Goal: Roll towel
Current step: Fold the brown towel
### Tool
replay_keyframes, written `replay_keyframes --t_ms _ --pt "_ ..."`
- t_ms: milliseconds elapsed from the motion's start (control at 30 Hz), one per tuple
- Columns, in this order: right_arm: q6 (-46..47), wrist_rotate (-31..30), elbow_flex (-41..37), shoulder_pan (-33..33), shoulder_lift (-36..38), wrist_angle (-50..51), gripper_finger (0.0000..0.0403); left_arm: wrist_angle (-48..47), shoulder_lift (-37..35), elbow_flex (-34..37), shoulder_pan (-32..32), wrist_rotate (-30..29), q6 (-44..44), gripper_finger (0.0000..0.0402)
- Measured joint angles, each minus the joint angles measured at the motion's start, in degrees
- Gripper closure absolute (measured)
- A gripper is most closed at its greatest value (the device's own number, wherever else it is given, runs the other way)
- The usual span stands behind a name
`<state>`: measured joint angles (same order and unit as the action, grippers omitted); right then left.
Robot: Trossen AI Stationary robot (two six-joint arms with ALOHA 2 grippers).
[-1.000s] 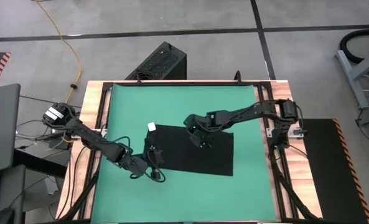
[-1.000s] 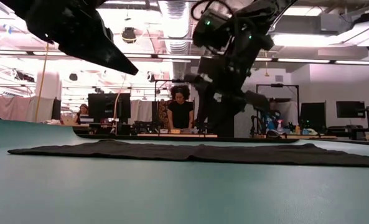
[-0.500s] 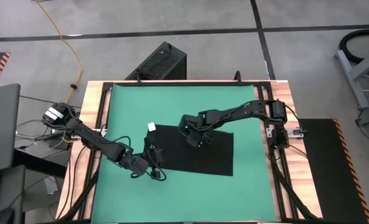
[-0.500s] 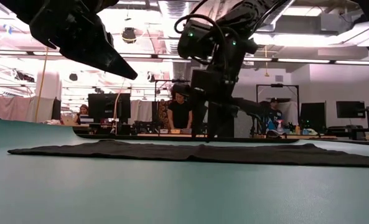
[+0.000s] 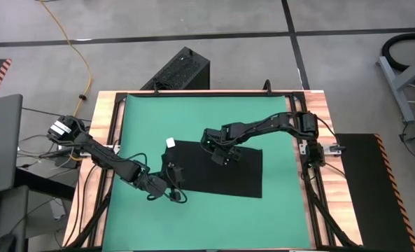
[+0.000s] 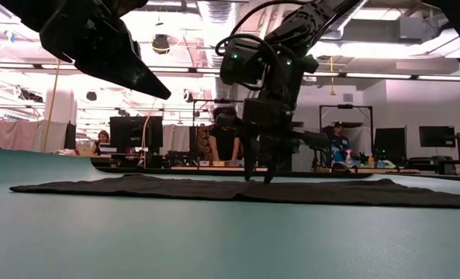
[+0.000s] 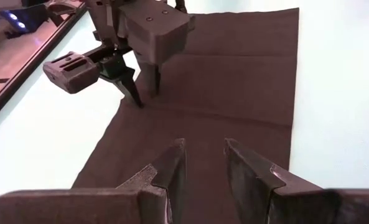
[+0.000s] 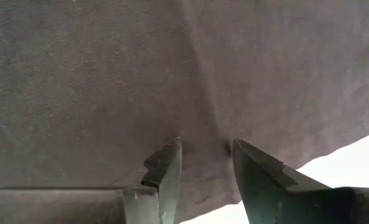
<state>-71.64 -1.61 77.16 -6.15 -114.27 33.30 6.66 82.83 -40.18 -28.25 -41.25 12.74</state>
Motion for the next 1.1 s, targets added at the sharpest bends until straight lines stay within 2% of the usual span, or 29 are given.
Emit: replay_keyframes --t_ms 233,567,700,833,933,1100 --pt "0.0 0.1 0.0 -0.4 -1.0 0.5 0.0255 -0.1 0.0 0.0 0.0 0.0 0.4 0.0301" --pt "4.5 0.0 -0.2 -0.4 -1.2 0.2 0.0347 -1.0 0.0 0.0 0.9 1.4 0.6 0.0301" --pt "10.5 -0.3 -0.1 -0.2 -1.2 -0.2 0.0392 -0.8 0.0 1.2 1.4 1.5 0.1 0.0301" --pt "19.5 -0.8 -0.2 0.9 -1.2 -3.2 0.0392 -0.1 0.0 4.3 2.4 1.6 2.9 0.0301" --pt "28.6 -1.2 -0.2 1.9 -1.4 -7.3 0.0397 5.4 0.0 7.2 2.6 1.6 5.8 0.0301" --pt "42.9 -5.5 -0.3 3.5 -1.6 -11.4 0.0398 17.2 0.0 10.7 2.5 0.7 10.6 0.0301"
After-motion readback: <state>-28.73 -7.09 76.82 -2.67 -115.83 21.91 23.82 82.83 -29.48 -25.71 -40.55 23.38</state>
